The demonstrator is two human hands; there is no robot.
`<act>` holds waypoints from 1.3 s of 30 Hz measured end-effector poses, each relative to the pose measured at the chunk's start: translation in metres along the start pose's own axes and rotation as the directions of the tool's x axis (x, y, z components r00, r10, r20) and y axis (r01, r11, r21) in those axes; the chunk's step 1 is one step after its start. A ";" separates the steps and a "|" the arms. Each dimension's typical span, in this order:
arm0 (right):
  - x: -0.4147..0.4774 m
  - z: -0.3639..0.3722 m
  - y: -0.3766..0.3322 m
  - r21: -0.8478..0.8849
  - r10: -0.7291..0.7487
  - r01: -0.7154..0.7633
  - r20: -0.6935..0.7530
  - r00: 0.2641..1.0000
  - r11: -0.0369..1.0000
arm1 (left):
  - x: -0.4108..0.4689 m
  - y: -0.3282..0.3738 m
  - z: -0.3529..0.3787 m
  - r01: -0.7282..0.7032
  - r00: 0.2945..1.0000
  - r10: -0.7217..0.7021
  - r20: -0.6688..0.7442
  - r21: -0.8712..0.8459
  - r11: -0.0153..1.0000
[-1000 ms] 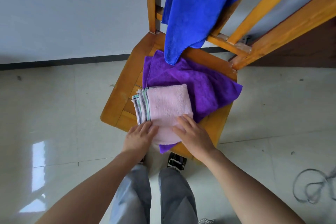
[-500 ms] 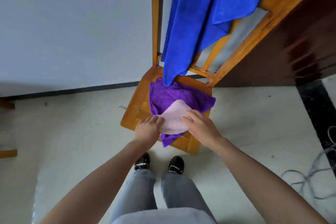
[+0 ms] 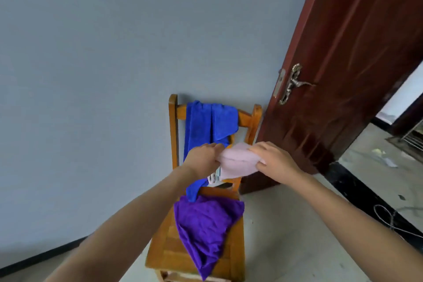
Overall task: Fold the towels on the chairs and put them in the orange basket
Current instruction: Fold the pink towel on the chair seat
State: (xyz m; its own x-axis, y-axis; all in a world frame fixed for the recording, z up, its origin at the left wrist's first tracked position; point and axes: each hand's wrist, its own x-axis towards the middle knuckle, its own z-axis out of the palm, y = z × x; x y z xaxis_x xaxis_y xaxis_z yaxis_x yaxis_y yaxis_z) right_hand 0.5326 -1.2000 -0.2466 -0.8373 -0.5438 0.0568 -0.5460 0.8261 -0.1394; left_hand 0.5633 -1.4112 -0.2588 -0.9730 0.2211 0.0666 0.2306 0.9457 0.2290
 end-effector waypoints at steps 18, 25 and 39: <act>0.022 -0.117 0.008 -0.142 0.016 -0.036 -0.142 0.990 0.989 | 0.054 0.011 -0.098 -0.213 0.953 0.217 -0.211 0.044 0.976; 0.107 -0.082 -0.015 -0.052 -0.361 0.358 -0.087 0.929 0.932 | 0.013 -0.028 -0.087 0.261 0.934 -0.220 -0.283 0.114 0.959; 0.042 0.006 -0.212 0.199 -0.981 0.977 -0.188 -0.041 -0.079 | -0.264 0.096 -0.022 0.976 0.200 -0.805 -0.558 0.040 0.215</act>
State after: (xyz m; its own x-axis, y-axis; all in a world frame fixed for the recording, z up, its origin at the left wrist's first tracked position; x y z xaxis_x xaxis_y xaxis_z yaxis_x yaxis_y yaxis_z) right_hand 0.6131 -1.3991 -0.2204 0.5644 -0.7608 0.3205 -0.7691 -0.6256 -0.1307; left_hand 0.8430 -1.3840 -0.2326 -0.3738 -0.8502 0.3707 -0.9003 0.4287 0.0754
